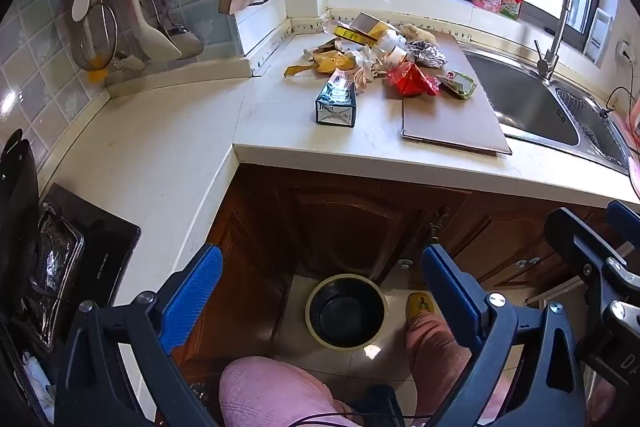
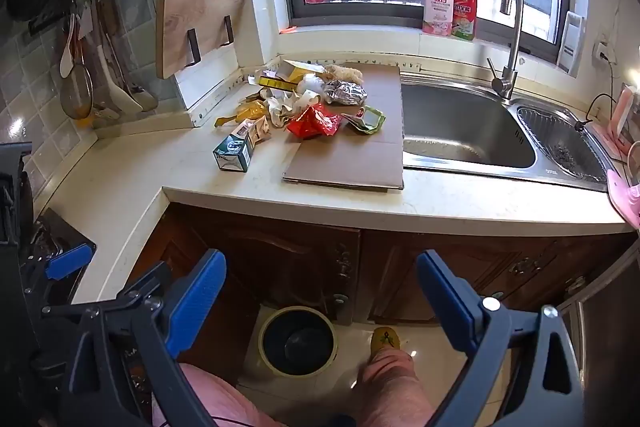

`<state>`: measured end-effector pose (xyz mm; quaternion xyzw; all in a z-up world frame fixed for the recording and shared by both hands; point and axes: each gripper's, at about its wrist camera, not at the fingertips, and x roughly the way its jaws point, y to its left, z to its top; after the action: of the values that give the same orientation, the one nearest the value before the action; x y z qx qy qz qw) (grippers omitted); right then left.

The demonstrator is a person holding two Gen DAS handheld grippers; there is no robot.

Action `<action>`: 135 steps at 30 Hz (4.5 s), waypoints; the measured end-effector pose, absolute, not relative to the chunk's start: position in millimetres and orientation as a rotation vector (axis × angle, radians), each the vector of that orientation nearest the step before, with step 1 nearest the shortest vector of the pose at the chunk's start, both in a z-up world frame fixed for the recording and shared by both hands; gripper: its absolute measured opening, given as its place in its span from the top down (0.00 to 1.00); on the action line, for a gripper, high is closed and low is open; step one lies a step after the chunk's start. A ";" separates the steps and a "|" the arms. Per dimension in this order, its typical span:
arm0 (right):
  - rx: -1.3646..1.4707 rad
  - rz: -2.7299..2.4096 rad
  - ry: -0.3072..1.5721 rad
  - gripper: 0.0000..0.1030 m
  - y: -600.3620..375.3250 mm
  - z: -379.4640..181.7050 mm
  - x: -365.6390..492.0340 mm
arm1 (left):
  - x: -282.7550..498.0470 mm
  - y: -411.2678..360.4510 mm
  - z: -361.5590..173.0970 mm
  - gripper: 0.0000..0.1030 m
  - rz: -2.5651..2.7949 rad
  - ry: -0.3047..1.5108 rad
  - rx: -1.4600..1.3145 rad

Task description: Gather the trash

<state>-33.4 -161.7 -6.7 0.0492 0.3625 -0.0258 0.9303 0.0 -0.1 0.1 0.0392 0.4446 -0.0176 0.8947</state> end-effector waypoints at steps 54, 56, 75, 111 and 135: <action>0.102 -0.061 0.730 0.06 -159.0 -14.0 -26.7 | 12.8 10.0 5.0 0.04 -0.022 0.902 0.052; 0.101 -0.058 0.730 0.06 -158.7 -13.8 -26.8 | 13.0 9.6 4.9 0.04 -0.022 0.901 0.052; 0.113 -0.053 0.729 0.06 -164.0 -14.8 -26.9 | 14.3 4.7 6.3 0.04 -0.026 0.896 0.061; 0.053 -0.037 0.625 0.06 -166.0 20.5 8.4 | 43.5 4.8 43.0 0.07 -0.071 0.762 0.087; 0.237 0.160 0.939 0.14 -205.7 -21.1 221.8 | 228.6 -1.0 -35.6 0.07 -0.172 1.069 0.038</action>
<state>221.8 -205.7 -21.1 0.1137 0.4509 0.0767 0.8820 228.6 -1.0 -35.6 0.0181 0.5086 -0.0819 0.8569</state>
